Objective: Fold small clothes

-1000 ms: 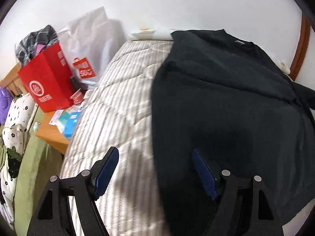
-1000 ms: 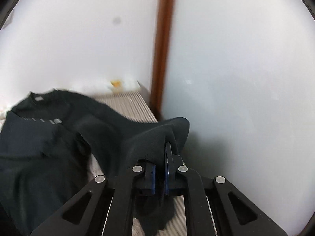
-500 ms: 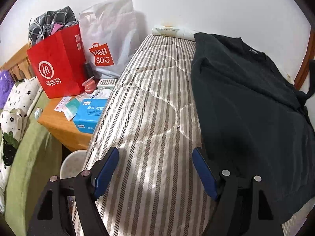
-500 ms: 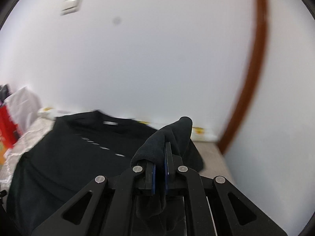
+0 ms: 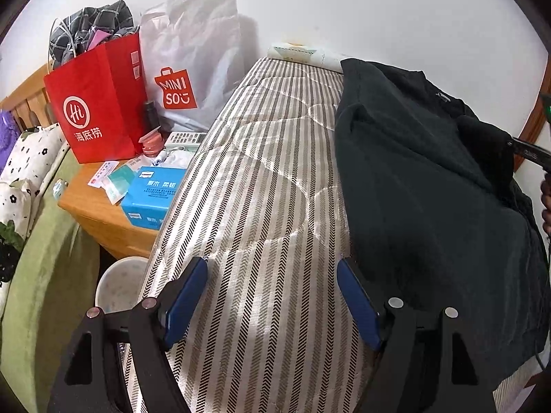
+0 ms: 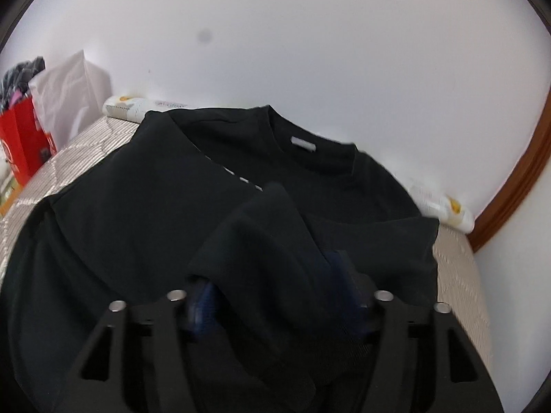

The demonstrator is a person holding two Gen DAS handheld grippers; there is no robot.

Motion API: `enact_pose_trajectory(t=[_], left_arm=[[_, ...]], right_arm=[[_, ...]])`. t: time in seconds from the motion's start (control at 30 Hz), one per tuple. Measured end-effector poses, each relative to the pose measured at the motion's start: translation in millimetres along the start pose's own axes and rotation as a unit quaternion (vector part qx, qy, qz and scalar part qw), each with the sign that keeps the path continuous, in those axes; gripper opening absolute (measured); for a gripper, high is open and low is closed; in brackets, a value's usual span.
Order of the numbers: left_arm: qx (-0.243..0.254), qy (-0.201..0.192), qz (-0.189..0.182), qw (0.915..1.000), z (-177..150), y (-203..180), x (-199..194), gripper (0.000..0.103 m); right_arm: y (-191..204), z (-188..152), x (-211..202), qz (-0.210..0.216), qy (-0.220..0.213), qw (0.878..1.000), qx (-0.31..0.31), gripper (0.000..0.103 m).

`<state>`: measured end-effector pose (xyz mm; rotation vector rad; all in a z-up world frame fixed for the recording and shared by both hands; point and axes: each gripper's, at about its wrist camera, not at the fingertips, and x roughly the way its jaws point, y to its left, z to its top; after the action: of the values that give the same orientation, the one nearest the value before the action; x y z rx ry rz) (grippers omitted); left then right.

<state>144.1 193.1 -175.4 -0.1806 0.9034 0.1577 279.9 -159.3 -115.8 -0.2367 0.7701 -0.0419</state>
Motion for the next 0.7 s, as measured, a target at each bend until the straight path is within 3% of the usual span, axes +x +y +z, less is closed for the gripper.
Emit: enact_pose_trajectory(t=[0.1, 0.2, 0.4, 0.47, 0.63, 0.7], left_arm=[[0.000, -0.005, 0.005, 1.0000, -2, -4, 2, 0.081], [0.010, -0.011, 0.019, 0.9997, -4, -9, 4, 0.082], [0.012, -0.010, 0.011, 0.9998, -3, -9, 4, 0.085], [0.015, -0.008, 0.013, 0.9998, -2, -9, 4, 0.086], [0.025, -0.003, 0.021, 0.9994, -2, -14, 7, 0.089], [0.029, -0.001, 0.024, 0.9993, -2, -16, 8, 0.091]], right_arm=[[-30, -16, -25, 0.027, -0.017, 0.999, 0.037, 0.086], [-65, -36, -50, 0.001, -0.028, 0.998, 0.053, 0.087], [-107, -75, -35, -0.003, 0.029, 0.994, 0.105, 0.087], [-107, -82, -23, 0.015, 0.040, 0.992, 0.119, 0.086], [-89, -79, 1, 0.055, 0.044, 0.991, 0.109, 0.062], [-83, -75, 10, 0.059, 0.048, 0.992, 0.104, 0.061]])
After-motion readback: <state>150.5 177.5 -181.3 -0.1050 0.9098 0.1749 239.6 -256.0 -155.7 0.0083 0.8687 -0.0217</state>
